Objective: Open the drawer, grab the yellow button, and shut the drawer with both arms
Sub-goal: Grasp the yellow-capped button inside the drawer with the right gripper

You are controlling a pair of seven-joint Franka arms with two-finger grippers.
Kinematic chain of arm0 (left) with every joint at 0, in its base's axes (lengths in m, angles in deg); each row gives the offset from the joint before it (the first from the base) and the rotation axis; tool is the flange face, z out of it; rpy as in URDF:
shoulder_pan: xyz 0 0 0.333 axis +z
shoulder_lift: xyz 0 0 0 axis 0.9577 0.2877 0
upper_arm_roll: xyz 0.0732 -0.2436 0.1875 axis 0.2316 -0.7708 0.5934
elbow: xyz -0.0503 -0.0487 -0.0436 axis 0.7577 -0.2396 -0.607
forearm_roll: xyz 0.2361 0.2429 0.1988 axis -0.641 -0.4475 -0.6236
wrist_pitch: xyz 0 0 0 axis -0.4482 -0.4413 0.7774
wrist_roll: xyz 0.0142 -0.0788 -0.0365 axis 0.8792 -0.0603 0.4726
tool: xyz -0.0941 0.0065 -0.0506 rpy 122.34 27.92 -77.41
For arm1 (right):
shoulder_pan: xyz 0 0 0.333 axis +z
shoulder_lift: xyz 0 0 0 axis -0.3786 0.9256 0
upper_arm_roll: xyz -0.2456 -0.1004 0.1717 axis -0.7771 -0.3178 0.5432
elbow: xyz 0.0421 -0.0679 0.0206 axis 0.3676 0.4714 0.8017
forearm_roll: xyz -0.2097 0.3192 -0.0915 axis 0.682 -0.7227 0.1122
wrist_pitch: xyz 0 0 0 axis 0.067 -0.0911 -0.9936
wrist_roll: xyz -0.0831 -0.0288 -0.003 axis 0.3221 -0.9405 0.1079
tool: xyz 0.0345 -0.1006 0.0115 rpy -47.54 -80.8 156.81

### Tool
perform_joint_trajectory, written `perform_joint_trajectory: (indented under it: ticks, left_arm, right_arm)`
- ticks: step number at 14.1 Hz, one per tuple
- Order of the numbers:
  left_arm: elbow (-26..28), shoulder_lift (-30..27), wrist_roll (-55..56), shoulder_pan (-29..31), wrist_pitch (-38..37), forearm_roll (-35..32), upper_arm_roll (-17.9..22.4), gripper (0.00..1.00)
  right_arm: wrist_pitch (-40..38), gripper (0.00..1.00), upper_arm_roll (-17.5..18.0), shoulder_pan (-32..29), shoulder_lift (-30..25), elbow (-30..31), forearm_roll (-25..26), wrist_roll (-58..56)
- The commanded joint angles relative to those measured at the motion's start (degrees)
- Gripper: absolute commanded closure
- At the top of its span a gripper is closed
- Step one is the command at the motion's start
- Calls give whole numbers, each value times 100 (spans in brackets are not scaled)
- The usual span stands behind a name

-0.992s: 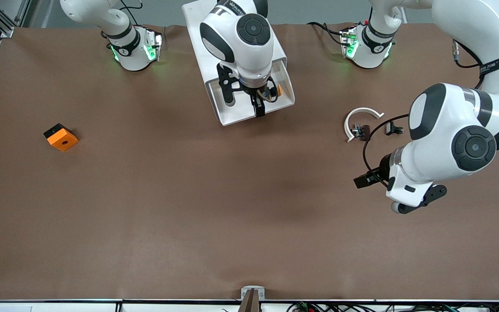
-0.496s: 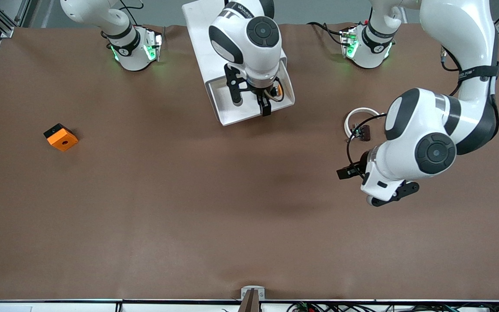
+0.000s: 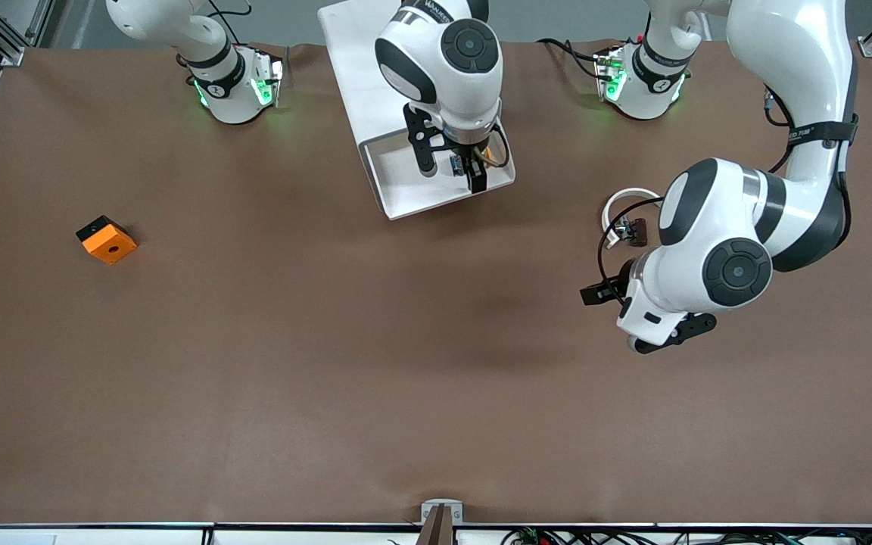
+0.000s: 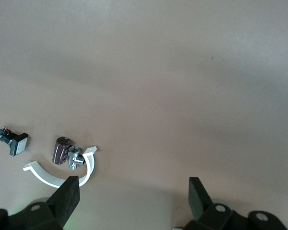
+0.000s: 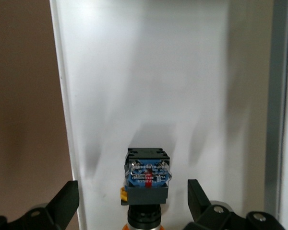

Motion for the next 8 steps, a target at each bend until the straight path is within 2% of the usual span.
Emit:
perform_joint_trajectory:
  ticks: [1, 6, 7, 8]
  left_arm:
    - [422, -258, 23, 39, -19, -41, -65, 0]
    - [422, -266, 15, 30, -38, -24, -74, 0]
    - [414, -249, 15, 22, -11, -15, -74, 0]
    - [414, -249, 23, 13, -2, -15, -74, 0]
  right_arm:
    - [-43, 0, -50, 98, 140, -163, -78, 80]
    - [-52, 0, -50, 98, 184, -163, -87, -156]
    - [-61, 13, -50, 98, 175, -163, -87, -297]
    - [-52, 31, -50, 98, 184, -172, -87, -394]
